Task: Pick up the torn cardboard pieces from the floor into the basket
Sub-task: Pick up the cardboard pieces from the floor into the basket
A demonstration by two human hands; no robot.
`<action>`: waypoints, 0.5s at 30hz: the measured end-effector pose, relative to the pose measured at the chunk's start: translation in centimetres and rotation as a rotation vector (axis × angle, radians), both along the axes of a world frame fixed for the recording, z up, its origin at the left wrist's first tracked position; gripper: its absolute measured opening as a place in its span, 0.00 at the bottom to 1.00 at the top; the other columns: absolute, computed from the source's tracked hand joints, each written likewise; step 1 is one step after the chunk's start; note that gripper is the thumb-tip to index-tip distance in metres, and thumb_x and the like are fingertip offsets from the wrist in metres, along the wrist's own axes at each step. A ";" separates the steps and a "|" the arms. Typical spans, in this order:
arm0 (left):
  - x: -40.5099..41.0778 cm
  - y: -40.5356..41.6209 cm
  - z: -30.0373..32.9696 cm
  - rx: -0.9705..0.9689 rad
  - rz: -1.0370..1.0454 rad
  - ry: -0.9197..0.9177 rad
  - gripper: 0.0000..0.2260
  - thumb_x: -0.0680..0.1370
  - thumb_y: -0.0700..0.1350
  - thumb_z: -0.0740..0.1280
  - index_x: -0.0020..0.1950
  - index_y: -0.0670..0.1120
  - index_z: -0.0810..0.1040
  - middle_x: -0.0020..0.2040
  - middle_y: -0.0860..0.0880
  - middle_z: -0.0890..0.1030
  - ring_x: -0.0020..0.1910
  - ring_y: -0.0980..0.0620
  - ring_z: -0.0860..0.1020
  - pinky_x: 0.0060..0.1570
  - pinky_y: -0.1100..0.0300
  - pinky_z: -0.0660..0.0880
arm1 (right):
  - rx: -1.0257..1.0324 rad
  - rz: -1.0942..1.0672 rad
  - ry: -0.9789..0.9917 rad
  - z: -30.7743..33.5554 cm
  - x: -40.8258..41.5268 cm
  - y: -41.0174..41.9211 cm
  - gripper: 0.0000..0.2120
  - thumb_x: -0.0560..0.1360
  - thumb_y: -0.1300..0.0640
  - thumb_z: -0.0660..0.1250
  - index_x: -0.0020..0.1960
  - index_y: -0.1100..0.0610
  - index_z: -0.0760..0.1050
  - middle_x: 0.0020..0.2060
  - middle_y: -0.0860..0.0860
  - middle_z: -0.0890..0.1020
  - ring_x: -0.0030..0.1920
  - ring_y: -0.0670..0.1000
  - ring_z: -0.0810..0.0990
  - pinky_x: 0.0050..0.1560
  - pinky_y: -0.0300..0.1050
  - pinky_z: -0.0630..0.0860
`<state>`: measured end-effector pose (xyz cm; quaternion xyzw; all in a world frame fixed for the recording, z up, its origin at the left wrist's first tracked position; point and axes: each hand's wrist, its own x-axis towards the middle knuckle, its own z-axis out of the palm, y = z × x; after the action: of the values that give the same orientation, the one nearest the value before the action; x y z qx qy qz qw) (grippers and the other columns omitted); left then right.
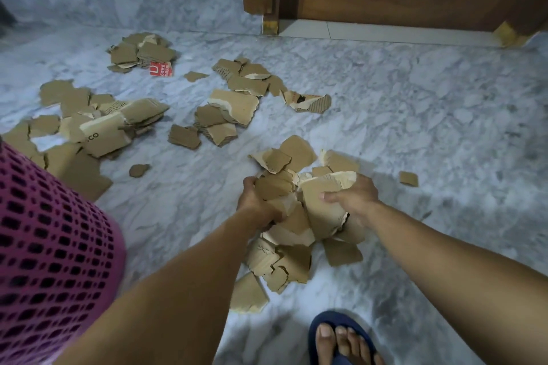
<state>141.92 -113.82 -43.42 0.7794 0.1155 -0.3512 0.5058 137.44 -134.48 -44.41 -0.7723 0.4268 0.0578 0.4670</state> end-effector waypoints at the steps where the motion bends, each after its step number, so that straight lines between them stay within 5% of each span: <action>1: 0.0 0.2 0.3 -0.019 0.013 -0.022 0.39 0.65 0.32 0.75 0.67 0.54 0.60 0.58 0.41 0.74 0.46 0.42 0.78 0.35 0.52 0.80 | 0.011 -0.002 -0.015 0.7 0.2 -0.2 0.34 0.58 0.54 0.84 0.60 0.58 0.76 0.55 0.51 0.80 0.58 0.54 0.79 0.57 0.45 0.76; 8: 2.1 2.4 7.8 -0.116 0.051 -0.069 0.37 0.71 0.30 0.72 0.70 0.57 0.61 0.60 0.44 0.72 0.44 0.44 0.79 0.27 0.51 0.81 | 0.143 0.061 -0.149 7.9 2.2 -0.1 0.26 0.59 0.61 0.83 0.55 0.58 0.80 0.48 0.53 0.86 0.47 0.52 0.85 0.46 0.45 0.80; 12: 3.4 5.6 15.0 -0.106 0.034 -0.194 0.38 0.71 0.27 0.70 0.72 0.56 0.61 0.61 0.44 0.70 0.42 0.46 0.77 0.22 0.57 0.78 | 0.163 0.172 -0.258 16.3 3.2 2.4 0.18 0.63 0.64 0.81 0.51 0.58 0.81 0.44 0.51 0.85 0.40 0.47 0.84 0.33 0.38 0.76; 15: 4.0 8.3 21.1 -0.090 0.020 -0.281 0.37 0.71 0.27 0.70 0.70 0.55 0.61 0.60 0.42 0.73 0.37 0.46 0.78 0.23 0.56 0.79 | 0.157 0.246 -0.332 22.6 3.8 5.1 0.15 0.64 0.66 0.80 0.47 0.56 0.80 0.44 0.51 0.85 0.41 0.46 0.83 0.34 0.39 0.75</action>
<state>145.88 -105.56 -22.35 0.7963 0.0355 -0.2385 0.5548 141.21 -129.38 -21.85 -0.7787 0.2410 0.0196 0.5790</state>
